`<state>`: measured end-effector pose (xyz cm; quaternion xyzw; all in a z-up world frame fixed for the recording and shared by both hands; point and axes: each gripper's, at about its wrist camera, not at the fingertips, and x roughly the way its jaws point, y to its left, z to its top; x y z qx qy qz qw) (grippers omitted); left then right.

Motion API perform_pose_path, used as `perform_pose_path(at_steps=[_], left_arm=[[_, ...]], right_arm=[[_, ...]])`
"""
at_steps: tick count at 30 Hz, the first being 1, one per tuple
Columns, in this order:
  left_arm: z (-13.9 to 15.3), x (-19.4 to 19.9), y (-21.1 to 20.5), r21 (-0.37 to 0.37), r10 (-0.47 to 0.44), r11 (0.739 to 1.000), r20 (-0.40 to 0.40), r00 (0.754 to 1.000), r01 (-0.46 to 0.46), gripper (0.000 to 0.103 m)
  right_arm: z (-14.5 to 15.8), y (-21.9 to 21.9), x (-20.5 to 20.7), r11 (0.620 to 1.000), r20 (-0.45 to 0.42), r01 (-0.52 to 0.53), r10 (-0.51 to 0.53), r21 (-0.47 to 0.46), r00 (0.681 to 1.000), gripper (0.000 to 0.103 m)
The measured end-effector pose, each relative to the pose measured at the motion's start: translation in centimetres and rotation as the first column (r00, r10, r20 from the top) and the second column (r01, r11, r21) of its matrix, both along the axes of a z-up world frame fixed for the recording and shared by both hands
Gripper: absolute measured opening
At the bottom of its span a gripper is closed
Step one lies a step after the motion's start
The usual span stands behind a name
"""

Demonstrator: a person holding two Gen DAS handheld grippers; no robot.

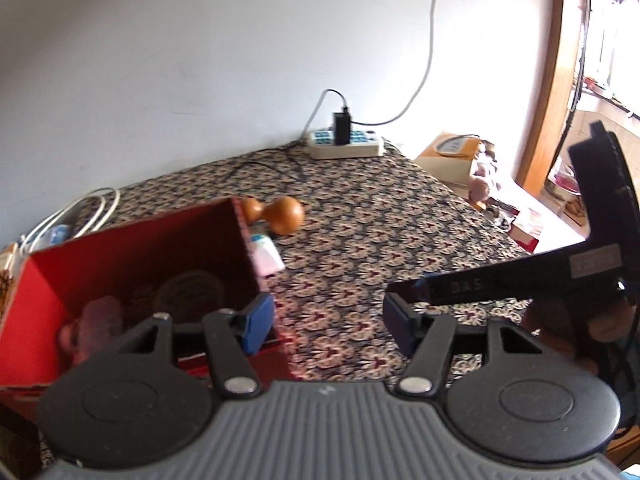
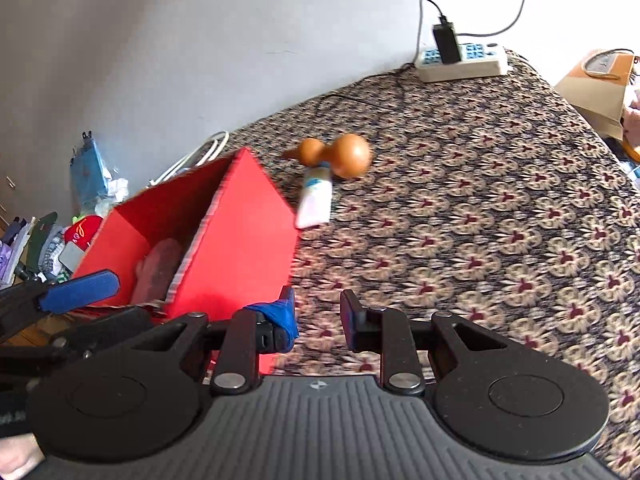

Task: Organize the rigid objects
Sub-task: 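Lift the right tool out of the box toward the brown gourd, then close the right tool around the neck of the brown gourd and lift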

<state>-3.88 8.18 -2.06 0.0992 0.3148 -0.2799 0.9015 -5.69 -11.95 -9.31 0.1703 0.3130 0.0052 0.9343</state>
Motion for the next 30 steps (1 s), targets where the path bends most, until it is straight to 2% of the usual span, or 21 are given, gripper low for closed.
perform_pose_path(at_steps=[8, 16, 20, 24, 30], left_arm=[[-3.0, 0.7, -6.2, 0.025, -0.002, 1.0, -0.03, 1.0, 0.002, 0.067], [-6.3, 2.6, -9.6, 0.058, 0.083, 0.995, -0.035, 0.996, -0.081, 0.068], [-7.9, 4.0, -10.6, 0.053, 0.157, 0.987, -0.058, 0.986, -0.154, 0.068], [-9.2, 4.7, -11.5, 0.066, 0.21, 0.976, -0.045, 0.977, -0.206, 0.069], [-10.7, 5.7, -12.3, 0.102, 0.227, 0.969, -0.021, 0.974, -0.224, 0.069]], right_arm=[[-0.5, -4.2, 1.4, 0.998, -0.046, -0.065, 0.064, -0.004, 0.997, 0.007], [0.0, -7.2, 5.0, 0.978, -0.099, -0.207, 0.204, -0.029, 0.974, 0.007], [0.6, -7.7, 7.6, 0.958, -0.122, -0.279, 0.271, -0.059, 0.955, 0.007], [0.7, -7.6, 10.4, 0.932, -0.147, -0.351, 0.336, -0.087, 0.93, 0.007], [1.4, -6.6, 15.0, 0.909, -0.135, -0.403, 0.388, -0.108, 0.912, 0.008]])
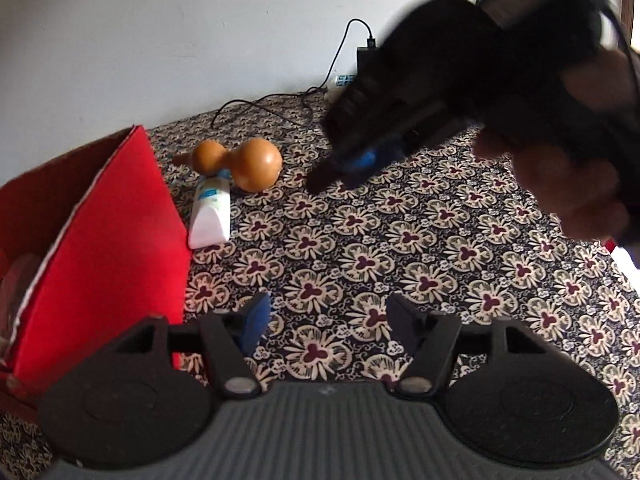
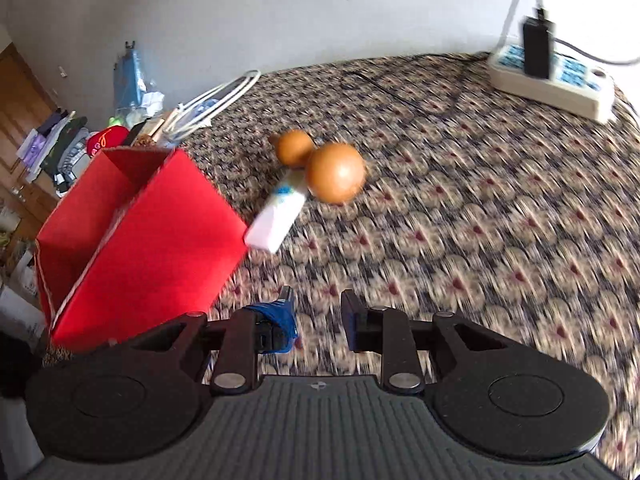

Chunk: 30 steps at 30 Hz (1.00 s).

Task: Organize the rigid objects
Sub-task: 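Close the right tool around the neck of the brown gourd and lift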

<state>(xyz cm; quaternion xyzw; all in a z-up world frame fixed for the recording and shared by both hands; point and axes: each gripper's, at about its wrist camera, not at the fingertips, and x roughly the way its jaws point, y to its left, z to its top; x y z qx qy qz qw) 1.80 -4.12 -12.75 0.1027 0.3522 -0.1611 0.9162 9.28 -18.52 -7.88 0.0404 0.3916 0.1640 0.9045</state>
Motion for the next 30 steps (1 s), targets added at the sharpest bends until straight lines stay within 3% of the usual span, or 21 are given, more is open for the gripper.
perform_pose_path(at_steps=[5, 10, 15, 20, 23, 27, 30], left_arm=[[-0.5, 1.0, 0.0, -0.02, 0.004, 1.0, -0.006, 1.0, -0.004, 0.069], [-0.8, 1.9, 0.5, -0.024, -0.006, 1.0, -0.001, 1.0, 0.006, 0.069], [-0.7, 2.6, 1.2, -0.048, -0.011, 0.999, -0.008, 1.0, 0.011, 0.069], [-0.7, 3.0, 1.4, -0.06, -0.031, 0.998, -0.012, 0.999, 0.03, 0.069], [-0.9, 3.2, 1.5, -0.07, -0.04, 0.997, -0.016, 0.999, 0.039, 0.07], [-0.9, 3.2, 1.6, -0.082, -0.043, 0.996, -0.024, 0.999, 0.041, 0.07], [-1.0, 3.3, 1.9, -0.089, -0.044, 0.995, -0.032, 0.999, 0.041, 0.07]], right_arm=[[1.2, 2.5, 4.0, 0.99, 0.09, -0.064, 0.076, -0.129, 0.993, 0.008], [1.4, 5.7, 7.6, 0.928, 0.145, -0.161, 0.22, -0.337, 0.965, 0.008], [0.3, 7.6, 10.9, 0.872, 0.071, -0.266, 0.321, -0.411, 0.944, 0.009], [-0.1, 9.1, 12.3, 0.822, 0.069, -0.29, 0.368, -0.49, 0.927, 0.009], [-0.5, 9.7, 13.4, 0.789, 0.022, -0.323, 0.391, -0.522, 0.92, 0.01], [-1.2, 9.3, 14.7, 0.801, -0.049, -0.331, 0.355, -0.5, 0.934, 0.014], [-0.7, 7.6, 15.1, 0.878, -0.102, -0.309, 0.292, -0.366, 0.951, 0.014]])
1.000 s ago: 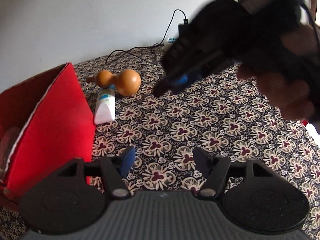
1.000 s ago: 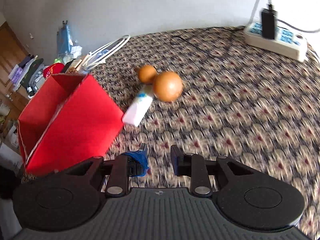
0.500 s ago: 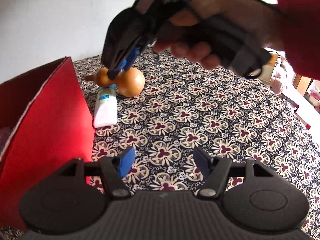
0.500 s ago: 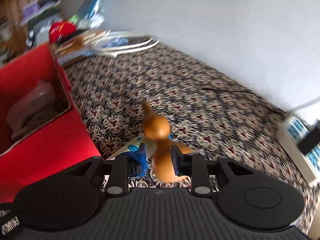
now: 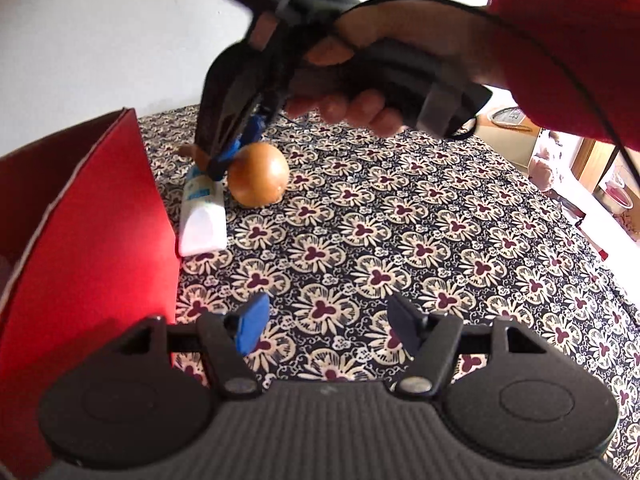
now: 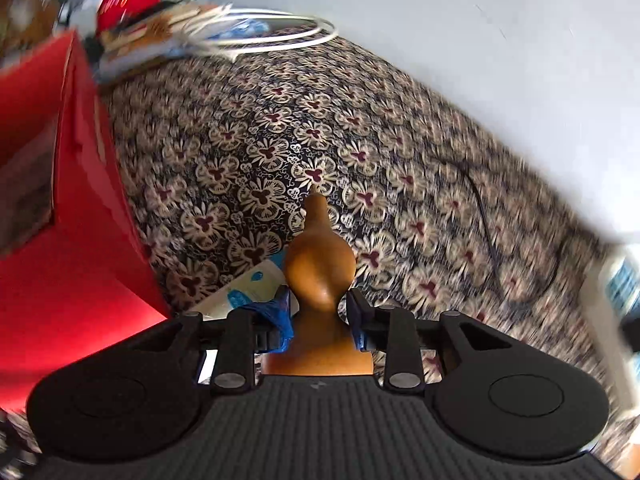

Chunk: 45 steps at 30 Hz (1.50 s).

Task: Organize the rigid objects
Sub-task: 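Close the right tool around the neck of the brown gourd and lift, then carry the brown gourd over the red box with the right tool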

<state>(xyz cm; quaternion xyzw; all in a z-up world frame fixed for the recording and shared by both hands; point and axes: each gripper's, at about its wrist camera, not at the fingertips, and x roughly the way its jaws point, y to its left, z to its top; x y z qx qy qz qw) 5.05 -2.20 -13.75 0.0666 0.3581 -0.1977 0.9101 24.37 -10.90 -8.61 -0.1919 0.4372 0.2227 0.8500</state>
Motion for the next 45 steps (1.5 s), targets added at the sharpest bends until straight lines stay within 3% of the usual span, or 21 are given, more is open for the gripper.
perform_pose_path(at_steps=[4, 8, 14, 21, 28, 35, 36, 37, 39, 45], left_arm=[[-0.1, -0.1, 0.3, -0.007, -0.003, 1.0, -0.013, 1.0, 0.003, 0.07], [0.2, -0.5, 0.5, -0.016, -0.012, 1.0, -0.024, 1.0, 0.011, 0.07], [0.6, -1.7, 1.2, -0.055, -0.017, 0.998, -0.064, 0.998, 0.013, 0.071], [1.1, -3.9, 1.6, -0.17, -0.073, 0.984, -0.146, 0.987, 0.048, 0.074], [0.2, -5.7, 0.9, -0.169, -0.089, 0.984, -0.206, 0.975, 0.054, 0.084], [-0.4, -7.4, 0.3, -0.174, -0.113, 0.982, -0.264, 0.958, 0.068, 0.084], [-0.4, -7.7, 0.2, -0.173, -0.117, 0.982, -0.263, 0.958, 0.073, 0.082], [-0.4, -7.9, 0.1, -0.175, -0.124, 0.981, -0.26, 0.958, 0.079, 0.072], [-0.3, -8.2, -0.2, -0.174, -0.137, 0.981, -0.271, 0.953, 0.091, 0.063], [-0.4, -8.0, -0.8, -0.164, -0.139, 0.982, -0.298, 0.945, 0.093, 0.056]], right_arm=[[0.0, -2.5, -1.0, 0.983, -0.131, 0.131, -0.114, 0.128, 0.985, 0.014], [-0.6, -4.7, -3.6, 0.94, -0.259, 0.247, -0.185, 0.236, 0.948, 0.013], [-1.6, -7.0, -8.7, 0.871, -0.379, 0.38, -0.253, 0.312, 0.89, 0.013], [-3.3, -9.3, -14.4, 0.755, -0.505, 0.533, -0.313, 0.382, 0.805, 0.014], [-4.7, -9.8, -19.1, 0.691, -0.571, 0.591, -0.307, 0.416, 0.762, 0.014], [-5.6, -9.9, -22.6, 0.665, -0.578, 0.599, -0.296, 0.447, 0.76, 0.014], [-5.7, -10.0, -23.0, 0.662, -0.578, 0.599, -0.294, 0.452, 0.761, 0.014], [-5.8, -10.0, -23.3, 0.658, -0.578, 0.598, -0.292, 0.456, 0.762, 0.014], [-6.0, -10.2, -23.9, 0.648, -0.585, 0.605, -0.289, 0.464, 0.758, 0.014], [-6.7, -11.0, -26.1, 0.576, -0.595, 0.647, -0.314, 0.5, 0.74, 0.012]])
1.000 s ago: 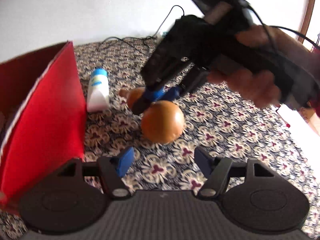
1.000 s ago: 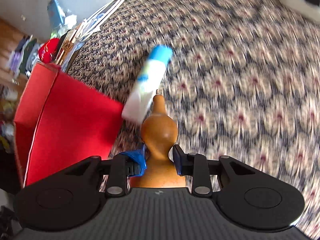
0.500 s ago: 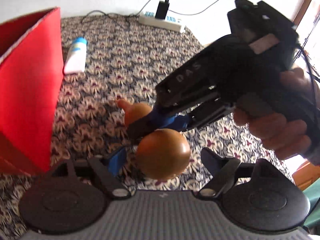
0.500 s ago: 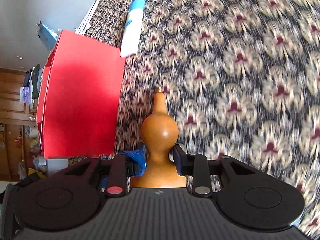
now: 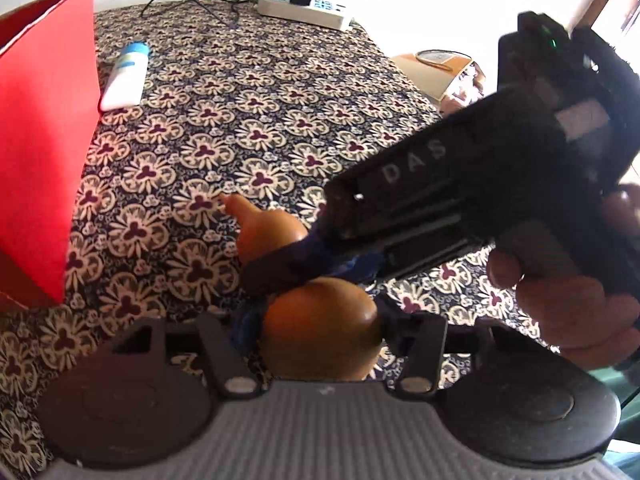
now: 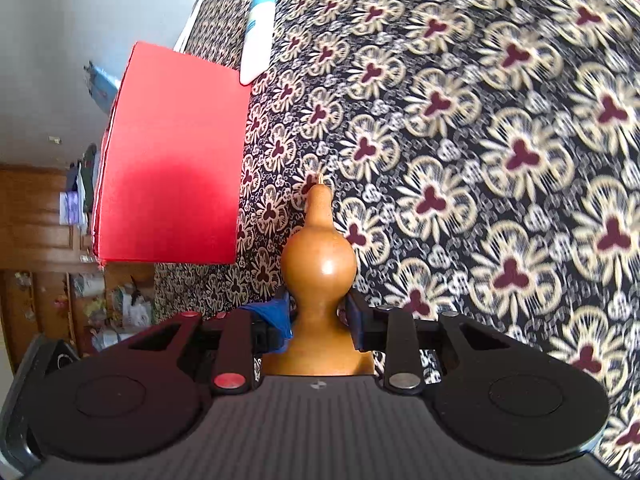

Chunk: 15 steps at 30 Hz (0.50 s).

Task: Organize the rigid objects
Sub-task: 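Carry the brown gourd over the red box with the right tool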

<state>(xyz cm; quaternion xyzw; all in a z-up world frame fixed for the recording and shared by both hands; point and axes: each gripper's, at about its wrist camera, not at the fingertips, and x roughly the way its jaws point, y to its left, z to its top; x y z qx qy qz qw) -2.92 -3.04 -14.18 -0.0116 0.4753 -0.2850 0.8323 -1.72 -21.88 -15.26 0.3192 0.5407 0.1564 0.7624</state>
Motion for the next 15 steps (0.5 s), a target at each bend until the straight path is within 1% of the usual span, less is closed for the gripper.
perform_pose_path(at_steps=[3, 7, 11, 15], left_arm=[[0.4, -0.5, -0.4, 0.016, -0.023, 1.0, 0.019, 1.0, 0.022, 0.056], [1.6, -1.0, -0.7, 0.023, -0.043, 0.999, 0.061, 0.997, 0.041, 0.055], [3.7, -1.2, -0.5, 0.016, -0.053, 0.999, 0.127, 0.99, 0.052, 0.055], [6.1, -0.6, 0.6, -0.022, -0.046, 0.998, 0.191, 0.981, 0.051, 0.055]], right_arm=[[-0.2, -0.5, -0.9, 0.999, -0.003, 0.036, -0.036, 0.035, 0.999, 0.012], [0.7, -0.7, -1.8, 0.997, 0.031, 0.059, -0.061, 0.057, 0.998, 0.012], [2.8, -0.7, -2.3, 0.995, 0.086, 0.072, -0.078, 0.076, 0.993, 0.012], [5.6, 0.4, -2.4, 0.995, 0.163, 0.074, -0.085, 0.071, 0.983, 0.012]])
